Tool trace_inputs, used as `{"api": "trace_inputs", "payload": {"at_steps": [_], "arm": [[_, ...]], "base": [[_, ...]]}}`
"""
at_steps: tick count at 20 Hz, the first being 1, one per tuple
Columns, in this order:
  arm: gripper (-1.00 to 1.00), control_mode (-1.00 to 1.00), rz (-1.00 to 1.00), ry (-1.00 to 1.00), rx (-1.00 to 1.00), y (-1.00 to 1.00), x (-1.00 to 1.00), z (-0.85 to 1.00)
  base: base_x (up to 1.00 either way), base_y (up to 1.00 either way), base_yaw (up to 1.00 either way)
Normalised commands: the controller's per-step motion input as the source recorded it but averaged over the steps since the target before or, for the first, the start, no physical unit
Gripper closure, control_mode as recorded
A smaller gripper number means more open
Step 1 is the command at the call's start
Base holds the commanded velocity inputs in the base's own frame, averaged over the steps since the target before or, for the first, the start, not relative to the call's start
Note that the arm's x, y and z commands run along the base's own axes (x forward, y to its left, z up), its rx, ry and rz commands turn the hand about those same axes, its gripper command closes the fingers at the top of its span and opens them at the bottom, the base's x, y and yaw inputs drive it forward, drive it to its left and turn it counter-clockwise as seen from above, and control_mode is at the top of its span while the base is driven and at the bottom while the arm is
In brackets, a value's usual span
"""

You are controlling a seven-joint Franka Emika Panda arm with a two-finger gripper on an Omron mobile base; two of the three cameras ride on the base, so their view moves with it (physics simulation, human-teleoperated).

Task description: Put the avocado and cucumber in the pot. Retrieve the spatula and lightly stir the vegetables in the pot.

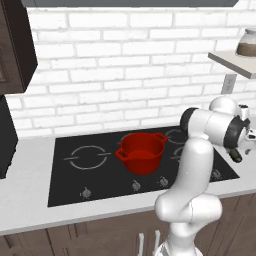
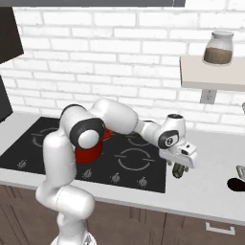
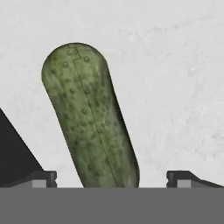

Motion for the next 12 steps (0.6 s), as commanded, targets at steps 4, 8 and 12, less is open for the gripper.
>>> {"api": "trace_inputs", "payload": {"at_steps": [4,8,12], "arm": [[-1.00,-1.00,0.00,0.00,0.03,0.00,0.00,-0.33],[-1.00,-1.00,0.00,-0.01,0.05,0.00,0.00,-0.36],[1.00,-1.00,0.00,0.01,0.01,0.00,0.00,-0.09]], "base": [[0.00,0.00,0.00],[0.00,0.00,0.00],[0.00,0.00,0.00]]}}
